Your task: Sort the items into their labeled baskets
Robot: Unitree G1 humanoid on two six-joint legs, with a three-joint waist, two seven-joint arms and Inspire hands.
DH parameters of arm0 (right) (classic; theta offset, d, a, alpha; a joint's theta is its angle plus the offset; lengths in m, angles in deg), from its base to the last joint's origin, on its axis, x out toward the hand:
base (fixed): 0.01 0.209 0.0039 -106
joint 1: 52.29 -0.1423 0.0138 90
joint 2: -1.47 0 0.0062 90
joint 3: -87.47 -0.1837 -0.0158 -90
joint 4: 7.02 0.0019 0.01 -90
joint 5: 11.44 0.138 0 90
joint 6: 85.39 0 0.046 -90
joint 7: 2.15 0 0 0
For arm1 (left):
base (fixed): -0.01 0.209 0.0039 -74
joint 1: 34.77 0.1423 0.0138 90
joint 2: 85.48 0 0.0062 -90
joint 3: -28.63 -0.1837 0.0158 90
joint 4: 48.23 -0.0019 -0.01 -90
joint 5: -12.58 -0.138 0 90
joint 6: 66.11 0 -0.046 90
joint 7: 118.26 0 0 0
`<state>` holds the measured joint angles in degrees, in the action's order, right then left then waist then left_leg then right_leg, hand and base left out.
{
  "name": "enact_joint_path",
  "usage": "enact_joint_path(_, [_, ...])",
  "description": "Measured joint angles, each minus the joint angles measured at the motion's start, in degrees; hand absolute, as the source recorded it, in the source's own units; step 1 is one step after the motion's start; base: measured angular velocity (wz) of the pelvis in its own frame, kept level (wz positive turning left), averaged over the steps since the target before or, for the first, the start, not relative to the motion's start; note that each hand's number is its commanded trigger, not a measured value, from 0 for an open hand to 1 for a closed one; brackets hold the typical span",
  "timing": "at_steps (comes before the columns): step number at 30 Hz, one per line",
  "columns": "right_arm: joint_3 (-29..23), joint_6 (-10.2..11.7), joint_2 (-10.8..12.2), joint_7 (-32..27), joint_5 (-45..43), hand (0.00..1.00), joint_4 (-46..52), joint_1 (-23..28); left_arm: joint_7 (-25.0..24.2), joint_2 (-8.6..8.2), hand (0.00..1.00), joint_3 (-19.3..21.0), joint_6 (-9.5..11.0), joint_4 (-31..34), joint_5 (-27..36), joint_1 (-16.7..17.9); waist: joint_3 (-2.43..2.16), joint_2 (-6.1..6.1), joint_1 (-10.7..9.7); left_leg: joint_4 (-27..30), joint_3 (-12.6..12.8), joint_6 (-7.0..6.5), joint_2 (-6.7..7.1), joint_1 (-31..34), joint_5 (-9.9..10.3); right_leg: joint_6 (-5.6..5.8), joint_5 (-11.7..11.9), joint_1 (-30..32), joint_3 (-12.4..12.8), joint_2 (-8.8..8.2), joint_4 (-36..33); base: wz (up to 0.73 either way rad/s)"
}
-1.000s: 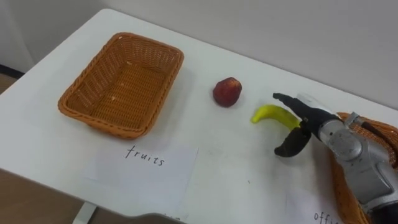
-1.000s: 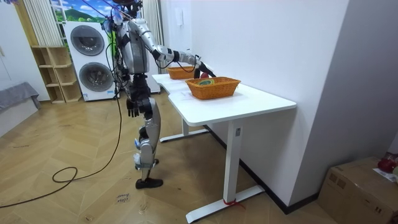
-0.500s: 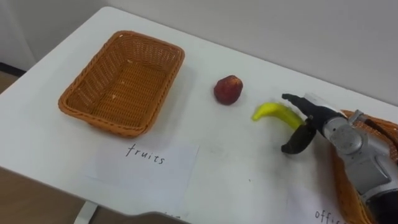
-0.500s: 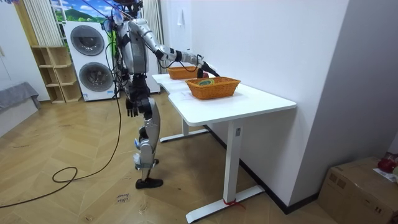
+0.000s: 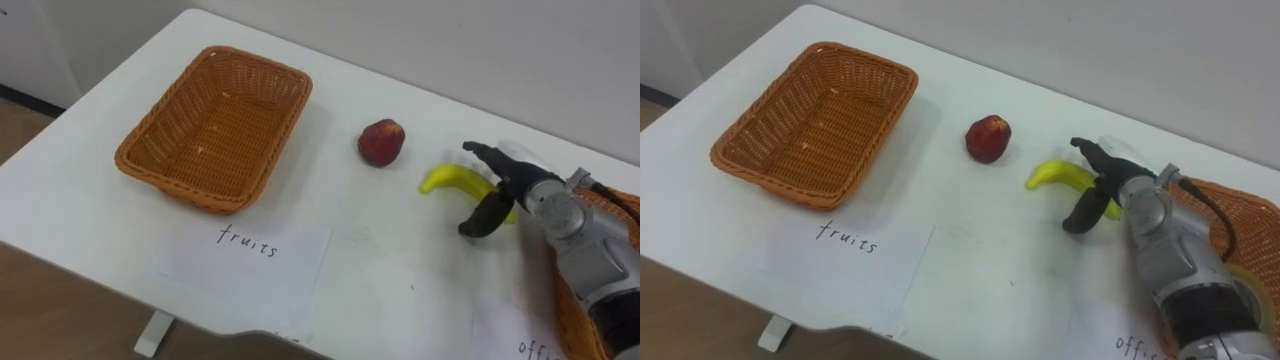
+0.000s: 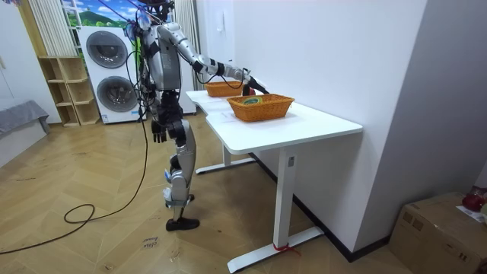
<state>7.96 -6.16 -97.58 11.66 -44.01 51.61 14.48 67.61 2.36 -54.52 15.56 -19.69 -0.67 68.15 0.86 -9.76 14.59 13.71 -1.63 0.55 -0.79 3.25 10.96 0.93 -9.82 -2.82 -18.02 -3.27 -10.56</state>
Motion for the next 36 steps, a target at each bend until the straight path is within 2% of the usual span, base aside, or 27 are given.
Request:
enact_joint_path(5, [0.0,0.8,0.0,0.0,0.0,0.00,-0.9,-0.1,0.0,0.01,0.00,0.0,0.3,-0.1,0.0,-0.4,-0.09,-0.16,0.0,0.2,-0.1,-0.22,0.34,0.0,-0.1,0.00,0.0,0.0,-0.1,-0.31,0.0,0.00])
enact_joint_path(13, [1.9,0.8,-0.1,0.1,-0.2,0.00,-1.7,-0.5,-0.1,0.04,0.00,-0.3,0.3,-0.5,0.1,-1.0,-0.15,-0.71,-0.1,-0.1,-0.1,-0.31,0.54,0.0,-0.2,0.01,0.0,0.0,-0.1,-0.47,0.0,0.00])
enact_joint_path(15, [2.2,0.9,-0.1,0.4,-0.2,0.00,-2.0,-0.5,-0.1,0.08,0.00,-0.4,0.3,-0.5,0.1,-1.2,0.00,-0.87,0.0,-0.1,-0.2,-0.33,0.56,0.0,-0.2,0.01,0.0,0.0,-0.1,-0.47,0.0,0.00])
enact_joint_path(25, [4.1,0.7,-0.2,4.4,-0.2,0.00,-4.0,-2.7,-0.4,0.52,0.00,-1.5,0.0,-2.8,-0.3,-2.2,0.27,-0.76,0.2,-0.1,-0.3,-0.33,0.56,0.0,-0.2,0.01,0.0,0.0,0.1,-0.39,0.1,0.00])
enact_joint_path(32, [4.3,0.6,-0.3,7.2,0.7,0.00,-3.7,-2.8,-1.8,0.58,0.00,-1.6,-0.4,-2.7,-1.4,-2.3,0.20,-0.92,0.2,-0.1,-0.4,-0.32,0.55,0.1,-0.2,0.00,0.0,0.0,0.0,-0.37,0.1,0.00])
enact_joint_path(36, [4.7,-0.2,-0.4,9.3,0.7,0.00,-3.7,-2.7,-1.8,1.01,0.00,-1.7,-0.4,-2.7,-2.2,-2.4,0.15,-1.30,0.2,0.0,-0.3,-0.32,0.54,0.1,-0.2,0.00,0.0,0.0,0.0,-0.37,0.0,0.00])
